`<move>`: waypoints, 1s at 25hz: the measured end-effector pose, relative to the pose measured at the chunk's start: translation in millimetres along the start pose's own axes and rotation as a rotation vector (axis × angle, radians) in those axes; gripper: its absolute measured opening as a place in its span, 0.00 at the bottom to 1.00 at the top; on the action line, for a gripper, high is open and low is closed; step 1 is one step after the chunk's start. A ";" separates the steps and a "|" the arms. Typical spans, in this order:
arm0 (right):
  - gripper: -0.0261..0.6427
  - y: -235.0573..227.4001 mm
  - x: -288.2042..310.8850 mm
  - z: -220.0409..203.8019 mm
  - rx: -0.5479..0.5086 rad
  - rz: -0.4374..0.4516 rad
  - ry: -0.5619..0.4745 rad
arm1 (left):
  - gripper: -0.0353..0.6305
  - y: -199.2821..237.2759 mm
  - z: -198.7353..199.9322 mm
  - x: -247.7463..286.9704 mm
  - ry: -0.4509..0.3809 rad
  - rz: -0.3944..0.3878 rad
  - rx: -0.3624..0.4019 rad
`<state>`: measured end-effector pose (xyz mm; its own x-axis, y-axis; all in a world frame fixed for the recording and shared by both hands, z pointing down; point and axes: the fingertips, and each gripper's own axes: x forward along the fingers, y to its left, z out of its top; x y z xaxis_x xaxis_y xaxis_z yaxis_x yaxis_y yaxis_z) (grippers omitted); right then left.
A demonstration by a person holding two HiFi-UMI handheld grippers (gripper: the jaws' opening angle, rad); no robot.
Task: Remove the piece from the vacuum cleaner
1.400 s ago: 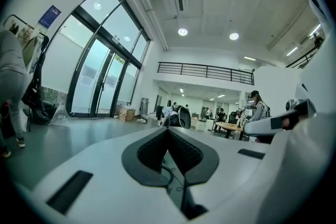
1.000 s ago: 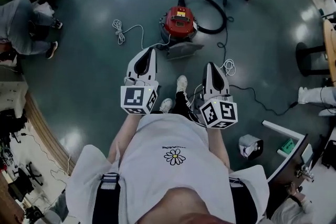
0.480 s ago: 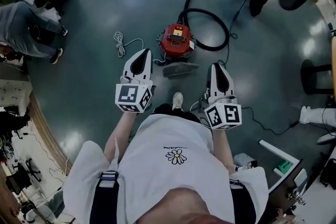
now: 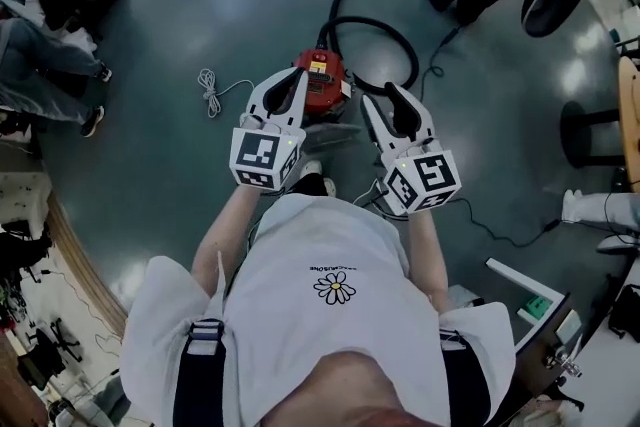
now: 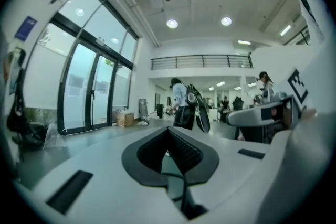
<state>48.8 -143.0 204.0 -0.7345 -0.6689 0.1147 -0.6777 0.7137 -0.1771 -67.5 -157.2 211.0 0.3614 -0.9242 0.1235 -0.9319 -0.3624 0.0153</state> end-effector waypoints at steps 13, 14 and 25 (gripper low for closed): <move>0.29 -9.0 37.1 -189.8 -0.515 0.246 0.605 | 0.06 -3.6 -256.6 69.8 0.691 -0.348 0.504; 0.29 -17.0 44.0 -215.6 -0.539 0.260 0.656 | 0.06 2.6 -282.7 78.5 0.726 -0.358 0.536; 0.29 -105.1 85.9 -520.0 -0.635 0.406 1.135 | 0.06 46.4 -514.7 166.8 0.971 -0.386 0.557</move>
<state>37.9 -167.5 740.8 -0.3007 -0.0729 0.9509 -0.0823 0.9953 0.0503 -66.2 -266.1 743.0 0.2176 -0.3504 0.9110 -0.5375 -0.8221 -0.1878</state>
